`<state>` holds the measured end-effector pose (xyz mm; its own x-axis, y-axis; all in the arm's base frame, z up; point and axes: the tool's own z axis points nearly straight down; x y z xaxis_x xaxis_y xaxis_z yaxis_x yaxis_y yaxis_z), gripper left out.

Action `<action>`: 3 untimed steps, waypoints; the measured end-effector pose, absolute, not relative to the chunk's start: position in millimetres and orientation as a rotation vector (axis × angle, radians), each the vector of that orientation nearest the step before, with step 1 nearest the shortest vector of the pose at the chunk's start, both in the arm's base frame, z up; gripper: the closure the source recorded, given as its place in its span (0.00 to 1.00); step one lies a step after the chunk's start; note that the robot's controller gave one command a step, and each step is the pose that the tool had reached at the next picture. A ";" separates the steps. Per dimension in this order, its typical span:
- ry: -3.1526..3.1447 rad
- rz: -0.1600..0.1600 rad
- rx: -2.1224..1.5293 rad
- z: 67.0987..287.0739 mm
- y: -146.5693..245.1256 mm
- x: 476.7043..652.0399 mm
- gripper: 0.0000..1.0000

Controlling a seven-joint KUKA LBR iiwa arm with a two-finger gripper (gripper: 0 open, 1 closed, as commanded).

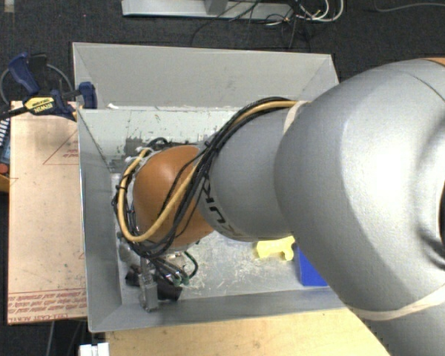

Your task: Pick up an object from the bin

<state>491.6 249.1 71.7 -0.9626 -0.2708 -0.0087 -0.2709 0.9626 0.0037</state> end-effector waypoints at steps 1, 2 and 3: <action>3.112 0.012 -0.297 72.1 243.2 490.5 0.00; 3.108 0.009 -0.393 71.1 247.2 491.1 1.00; 3.106 0.009 -0.411 71.2 248.1 491.5 1.00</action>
Offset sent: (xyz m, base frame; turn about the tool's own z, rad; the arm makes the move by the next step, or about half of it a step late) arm 0.0000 0.0000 0.0000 0.0000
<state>491.5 248.1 71.2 -0.9655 -0.2602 -0.0094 -0.2603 0.9655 0.0045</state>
